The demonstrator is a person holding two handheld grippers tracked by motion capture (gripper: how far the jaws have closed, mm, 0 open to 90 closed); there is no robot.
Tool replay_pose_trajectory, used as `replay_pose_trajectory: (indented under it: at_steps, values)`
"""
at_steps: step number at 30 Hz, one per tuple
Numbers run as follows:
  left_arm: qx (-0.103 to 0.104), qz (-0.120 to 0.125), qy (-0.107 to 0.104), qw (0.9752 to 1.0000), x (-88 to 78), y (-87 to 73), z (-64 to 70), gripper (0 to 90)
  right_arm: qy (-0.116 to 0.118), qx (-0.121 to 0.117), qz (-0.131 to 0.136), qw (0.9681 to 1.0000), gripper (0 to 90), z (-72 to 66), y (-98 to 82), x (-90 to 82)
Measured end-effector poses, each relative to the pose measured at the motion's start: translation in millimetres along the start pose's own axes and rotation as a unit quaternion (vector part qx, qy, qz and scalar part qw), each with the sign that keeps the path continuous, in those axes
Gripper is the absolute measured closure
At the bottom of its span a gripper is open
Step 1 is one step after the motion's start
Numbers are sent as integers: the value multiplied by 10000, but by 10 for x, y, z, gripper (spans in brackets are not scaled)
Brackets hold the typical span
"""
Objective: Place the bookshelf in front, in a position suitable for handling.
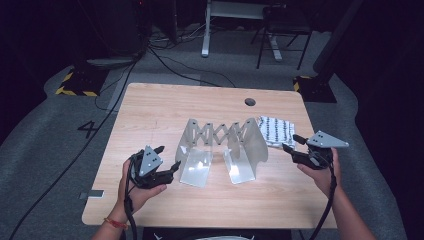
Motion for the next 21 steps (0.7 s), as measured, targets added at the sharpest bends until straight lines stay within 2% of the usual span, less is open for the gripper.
replay_pose_trajectory:
  at_steps: [1,2,4,5,6,7,8,10,12,13,14,15,17,18,19,21]
  values:
    - [0,0,0,10000,0,0,0,280,-35,55,-27,10000,457,45,-37,20]
    - [43,-218,-44,9997,6,-104,-27,276,-56,93,-52,9999,457,89,-71,42]
    - [68,-504,7,9987,31,-247,-76,270,-29,139,-157,9998,471,170,-134,102]
    - [42,-620,-36,9981,46,-314,-103,269,7,205,-236,9995,471,208,-164,139]
    - [42,-620,-36,9981,46,-314,-103,266,7,205,-236,9995,471,208,-164,139]
    - [-54,-839,-38,9965,81,-445,-152,264,71,242,-391,9989,460,281,-225,229]
    - [-54,-839,-38,9965,81,-445,-152,262,71,242,-391,9989,460,281,-225,229]
    - [-121,-992,-68,9950,119,-554,-184,262,-23,89,-611,9981,448,362,-304,335]
    - [-103,-1157,-100,9932,154,-627,-187,263,-16,272,-841,9961,421,471,-433,492]
    - [-91,-1193,-117,9927,173,-651,-184,264,-4,346,-872,9956,417,498,-471,540]
    - [-59,-1239,-141,9922,191,-673,-181,264,-4,346,-872,9956,417,498,-471,540]
    - [-35,-1313,-226,9911,226,-715,-165,264,-28,327,-929,9951,408,533,-535,625]
    - [5,-1379,-258,9901,241,-733,-158,263,-42,282,-949,9951,402,544,-567,665]
    - [74,-1393,-264,9899,255,-751,-139,265,52,474,-979,9941,390,552,-619,732]
    - [74,-1393,-264,9899,255,-751,-139,268,101,511,-978,9938,386,548,-640,762]
    - [44,-1369,-391,9898,261,-762,-116,274,157,566,-971,9935,385,540,-660,792]
Point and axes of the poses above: each handheld gripper's, and its own axes: x roughly forward along the jaws, y roughly out of its top, z roughly to its right, the point moved 3 cm from there along x, roughly forward along the jaws, and after that the axes turned 12 degrees about z, right-handed, at the moved point
